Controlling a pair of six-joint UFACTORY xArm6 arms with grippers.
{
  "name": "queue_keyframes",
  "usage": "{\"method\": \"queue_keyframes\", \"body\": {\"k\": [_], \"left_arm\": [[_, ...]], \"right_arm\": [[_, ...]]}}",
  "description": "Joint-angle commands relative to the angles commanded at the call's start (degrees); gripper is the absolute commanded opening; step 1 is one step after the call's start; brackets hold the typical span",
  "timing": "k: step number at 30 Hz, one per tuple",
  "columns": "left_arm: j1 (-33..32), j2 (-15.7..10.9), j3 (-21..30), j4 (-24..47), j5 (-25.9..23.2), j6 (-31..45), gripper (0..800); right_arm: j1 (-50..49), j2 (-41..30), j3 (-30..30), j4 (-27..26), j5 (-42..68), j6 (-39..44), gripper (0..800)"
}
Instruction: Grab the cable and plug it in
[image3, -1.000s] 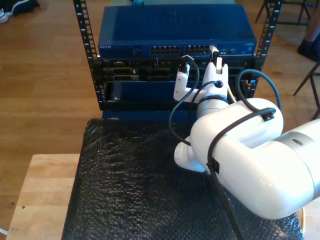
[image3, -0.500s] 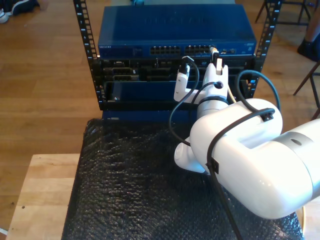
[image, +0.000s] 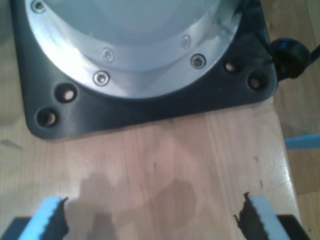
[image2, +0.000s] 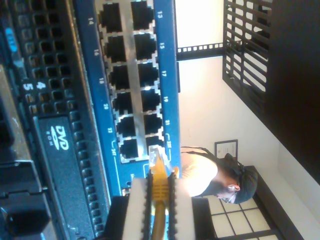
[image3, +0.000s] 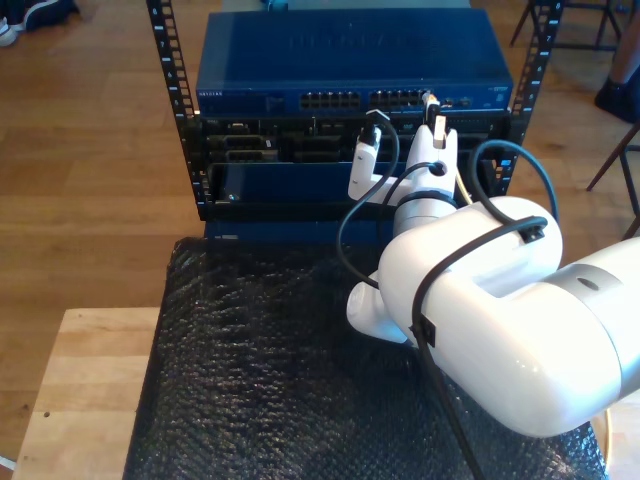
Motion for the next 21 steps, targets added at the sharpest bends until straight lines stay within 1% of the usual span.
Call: {"method": "queue_keyframes", "body": {"k": [21], "left_arm": [[0.0, 0.0, 0.0, 0.1, 0.0, 0.0, 800]], "right_arm": [[-0.1, 0.7, -1.1, 0.0, 0.3, 0.0, 0]]}}
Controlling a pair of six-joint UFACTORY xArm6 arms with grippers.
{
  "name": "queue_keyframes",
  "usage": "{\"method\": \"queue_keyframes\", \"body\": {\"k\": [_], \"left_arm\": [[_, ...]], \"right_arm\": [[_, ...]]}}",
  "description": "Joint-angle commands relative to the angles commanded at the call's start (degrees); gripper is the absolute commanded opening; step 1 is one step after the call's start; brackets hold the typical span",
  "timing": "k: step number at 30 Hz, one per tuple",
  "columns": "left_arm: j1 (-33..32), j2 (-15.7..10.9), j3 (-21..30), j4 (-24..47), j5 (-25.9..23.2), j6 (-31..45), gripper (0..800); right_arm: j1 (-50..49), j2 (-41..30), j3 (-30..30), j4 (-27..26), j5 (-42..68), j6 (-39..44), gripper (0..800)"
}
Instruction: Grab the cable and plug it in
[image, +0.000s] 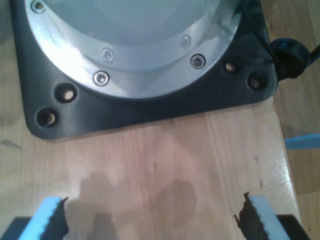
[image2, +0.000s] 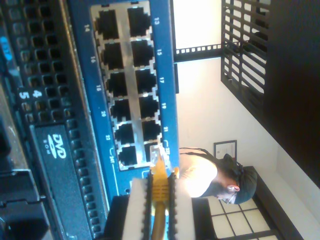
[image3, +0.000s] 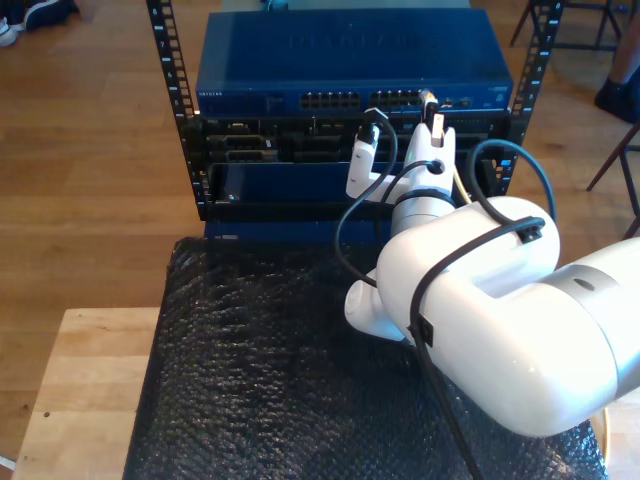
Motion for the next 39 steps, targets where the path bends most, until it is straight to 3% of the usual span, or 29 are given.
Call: {"method": "queue_keyframes", "body": {"k": [39], "left_arm": [[0.0, 0.0, 0.0, -0.1, 0.0, 0.0, 800]], "right_arm": [[0.1, 0.8, -1.1, 0.0, 0.5, 0.0, 0]]}}
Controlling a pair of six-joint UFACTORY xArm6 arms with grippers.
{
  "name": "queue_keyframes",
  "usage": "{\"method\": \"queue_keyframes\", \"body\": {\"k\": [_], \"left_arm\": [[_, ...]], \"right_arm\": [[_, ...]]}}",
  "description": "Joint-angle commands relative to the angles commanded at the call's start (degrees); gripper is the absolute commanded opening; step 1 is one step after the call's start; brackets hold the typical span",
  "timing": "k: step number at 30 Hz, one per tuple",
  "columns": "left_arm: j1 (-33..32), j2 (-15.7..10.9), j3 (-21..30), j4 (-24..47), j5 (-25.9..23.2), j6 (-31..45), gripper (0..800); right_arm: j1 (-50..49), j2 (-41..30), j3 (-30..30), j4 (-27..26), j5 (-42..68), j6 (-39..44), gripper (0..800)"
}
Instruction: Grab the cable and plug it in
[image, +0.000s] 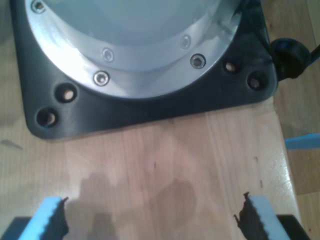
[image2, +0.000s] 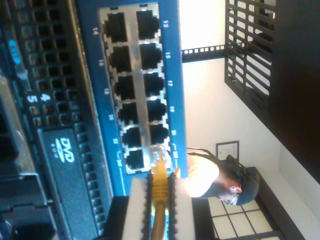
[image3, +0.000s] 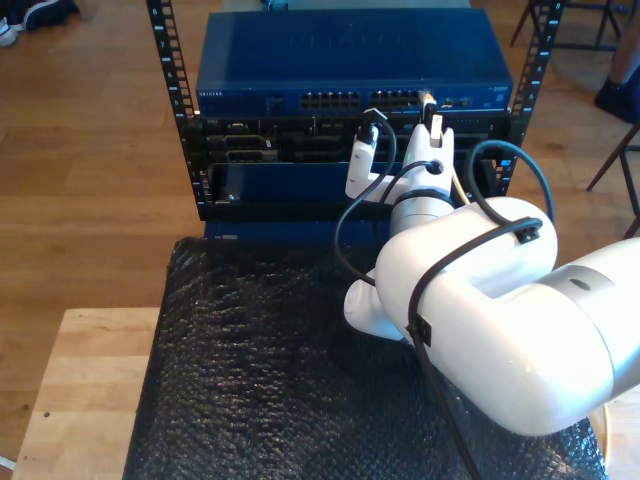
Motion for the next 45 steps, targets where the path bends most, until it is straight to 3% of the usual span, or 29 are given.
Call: {"method": "queue_keyframes", "body": {"k": [45], "left_arm": [[0.0, 0.0, 0.0, 0.0, 0.0, 0.0, 800]], "right_arm": [[-0.4, 0.2, -1.2, -0.1, 1.1, 0.1, 0]]}}
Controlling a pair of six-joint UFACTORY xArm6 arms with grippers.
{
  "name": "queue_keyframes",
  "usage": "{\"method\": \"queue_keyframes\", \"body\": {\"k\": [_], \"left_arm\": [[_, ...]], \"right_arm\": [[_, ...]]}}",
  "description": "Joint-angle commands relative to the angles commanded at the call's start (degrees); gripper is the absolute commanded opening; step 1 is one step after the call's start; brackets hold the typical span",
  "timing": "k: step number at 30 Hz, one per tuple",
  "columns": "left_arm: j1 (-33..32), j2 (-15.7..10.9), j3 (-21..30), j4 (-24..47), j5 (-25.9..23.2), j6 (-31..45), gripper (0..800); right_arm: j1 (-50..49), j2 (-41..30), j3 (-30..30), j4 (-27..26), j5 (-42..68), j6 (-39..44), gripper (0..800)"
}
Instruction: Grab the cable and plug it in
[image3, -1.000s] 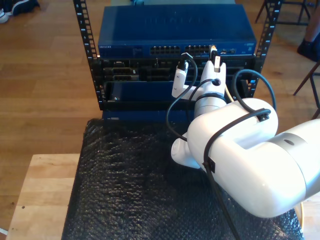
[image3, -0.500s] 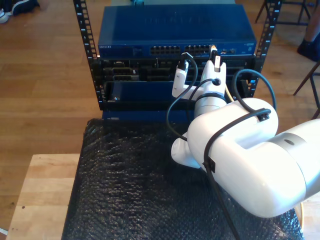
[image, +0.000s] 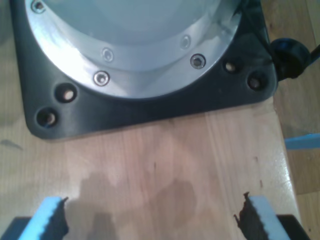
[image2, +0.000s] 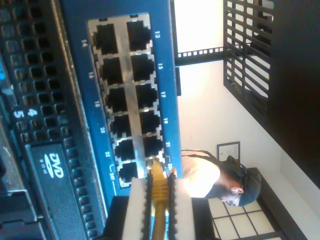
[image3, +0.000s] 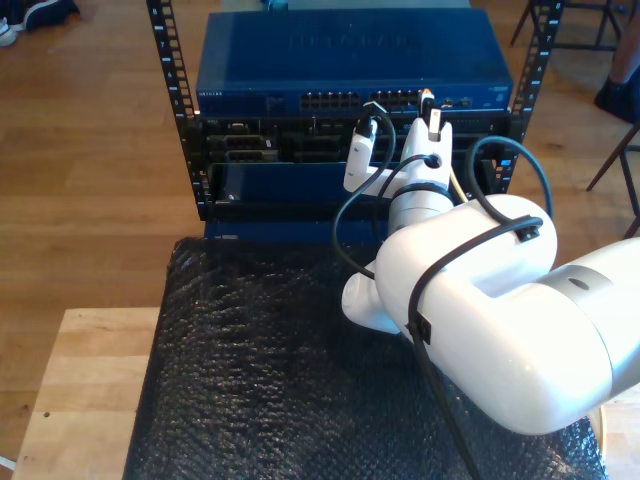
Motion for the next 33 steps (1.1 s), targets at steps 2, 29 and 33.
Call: {"method": "queue_keyframes", "body": {"k": [2, 29, 33], "left_arm": [[0.0, 0.0, 0.0, 0.0, 0.0, 0.0, 800], [0.0, 0.0, 0.0, 0.0, 0.0, 0.0, 800], [0.0, 0.0, 0.0, 0.0, 0.0, 0.0, 800]], "right_arm": [[-0.1, 0.0, 0.0, -0.1, 0.0, 0.0, 0], [0.5, -3.3, 4.6, -0.4, 0.8, 0.2, 277], [1.1, -5.3, 6.3, -0.4, 1.7, 0.2, 284]]}}
